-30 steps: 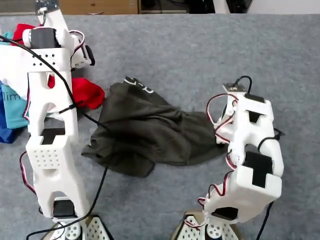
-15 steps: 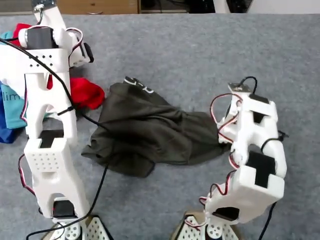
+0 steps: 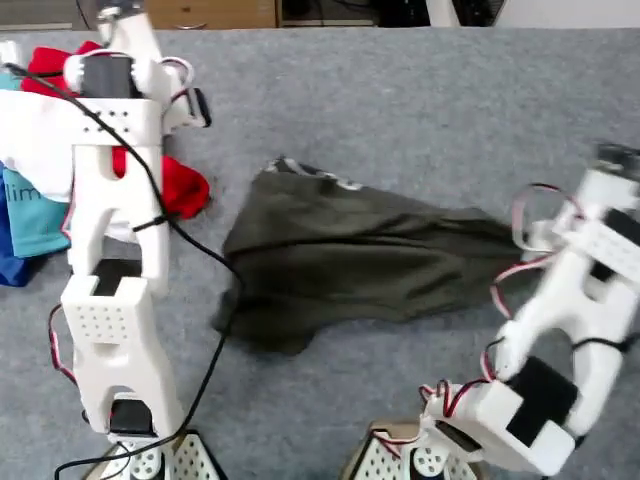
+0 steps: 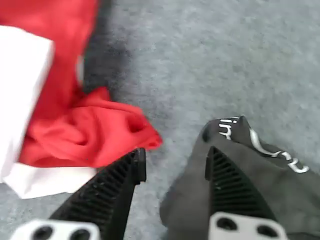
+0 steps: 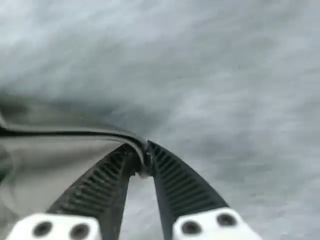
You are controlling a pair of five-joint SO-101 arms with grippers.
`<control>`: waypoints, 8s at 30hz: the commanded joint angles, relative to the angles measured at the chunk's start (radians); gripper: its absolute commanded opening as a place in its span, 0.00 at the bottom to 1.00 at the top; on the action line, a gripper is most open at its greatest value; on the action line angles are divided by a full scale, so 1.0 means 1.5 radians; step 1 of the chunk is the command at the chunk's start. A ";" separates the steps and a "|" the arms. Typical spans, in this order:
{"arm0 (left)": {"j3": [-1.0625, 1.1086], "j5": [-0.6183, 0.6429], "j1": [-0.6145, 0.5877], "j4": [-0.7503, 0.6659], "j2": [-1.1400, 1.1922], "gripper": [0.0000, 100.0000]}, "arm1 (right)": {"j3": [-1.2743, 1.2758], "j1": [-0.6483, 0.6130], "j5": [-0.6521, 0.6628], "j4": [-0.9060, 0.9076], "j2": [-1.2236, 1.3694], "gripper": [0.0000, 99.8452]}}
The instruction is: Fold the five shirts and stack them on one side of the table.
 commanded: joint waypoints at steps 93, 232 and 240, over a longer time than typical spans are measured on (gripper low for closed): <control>-0.149 0.234 0.453 -0.314 0.401 0.19 | -0.468 0.377 0.268 0.147 0.436 0.00; 0.426 0.157 0.078 -0.511 -0.011 0.22 | -0.243 -0.180 0.025 -0.337 0.339 0.00; 0.337 0.214 0.095 -0.407 0.040 0.19 | -0.243 -0.180 0.025 -0.336 0.339 0.00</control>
